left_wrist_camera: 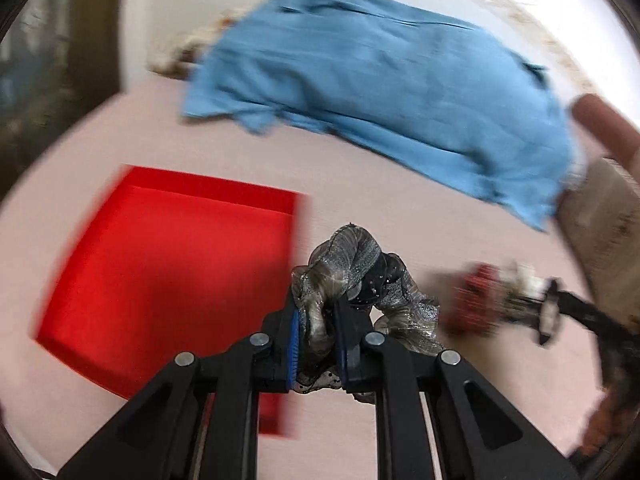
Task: Organize jewelry
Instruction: 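Drop the grey scrunchie and black hair tie into the red tray with both tools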
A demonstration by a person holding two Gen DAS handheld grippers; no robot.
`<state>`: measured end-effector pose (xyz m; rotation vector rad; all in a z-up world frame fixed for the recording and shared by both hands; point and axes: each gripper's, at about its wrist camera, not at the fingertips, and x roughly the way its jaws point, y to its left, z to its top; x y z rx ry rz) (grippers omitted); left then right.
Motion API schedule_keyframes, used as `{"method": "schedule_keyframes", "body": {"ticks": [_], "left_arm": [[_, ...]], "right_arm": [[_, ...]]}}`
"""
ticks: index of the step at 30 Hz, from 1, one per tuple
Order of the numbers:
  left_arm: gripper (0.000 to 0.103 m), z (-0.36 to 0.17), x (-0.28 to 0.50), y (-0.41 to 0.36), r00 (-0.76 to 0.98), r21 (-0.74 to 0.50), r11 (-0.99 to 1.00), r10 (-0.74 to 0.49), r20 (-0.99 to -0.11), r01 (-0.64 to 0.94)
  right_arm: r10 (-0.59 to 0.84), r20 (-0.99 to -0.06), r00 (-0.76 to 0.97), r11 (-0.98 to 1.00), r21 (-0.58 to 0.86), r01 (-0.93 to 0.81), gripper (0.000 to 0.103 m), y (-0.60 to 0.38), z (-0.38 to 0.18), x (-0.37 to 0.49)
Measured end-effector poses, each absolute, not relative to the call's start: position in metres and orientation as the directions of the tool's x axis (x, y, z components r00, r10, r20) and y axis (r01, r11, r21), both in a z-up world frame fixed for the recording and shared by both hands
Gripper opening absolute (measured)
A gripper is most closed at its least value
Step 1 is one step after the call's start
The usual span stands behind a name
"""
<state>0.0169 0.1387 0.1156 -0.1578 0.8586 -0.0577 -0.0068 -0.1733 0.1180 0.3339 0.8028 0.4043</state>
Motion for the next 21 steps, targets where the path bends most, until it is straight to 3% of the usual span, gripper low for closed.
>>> {"method": "schedule_keyframes", "body": {"ticks": [3, 8, 17, 21], "left_arm": [[0.014, 0.109, 0.034, 0.182, 0.654, -0.118, 0.987, -0.020, -0.756, -0.105], [0.015, 0.094, 0.072, 0.237, 0.635, -0.148, 0.967, 0.018, -0.773, -0.207], [0.018, 0.061, 0.119, 0.296, 0.600, -0.269, 0.910, -0.028, -0.800, -0.317], [0.028, 0.055, 0.122, 0.306, 0.597, -0.293, 0.897, -0.041, -0.801, -0.332]], "right_arm": [[0.521, -0.625, 0.581, 0.847, 0.461, -0.263, 0.007, -0.127, 0.117, 0.015], [0.553, -0.654, 0.516, 0.833, 0.439, -0.337, 0.007, -0.041, 0.108, 0.060], [0.510, -0.739, 0.439, 0.850, 0.357, -0.387, 0.007, 0.063, 0.063, 0.133], [0.477, -0.756, 0.448, 0.867, 0.319, -0.384, 0.009, 0.076, 0.051, 0.149]]}}
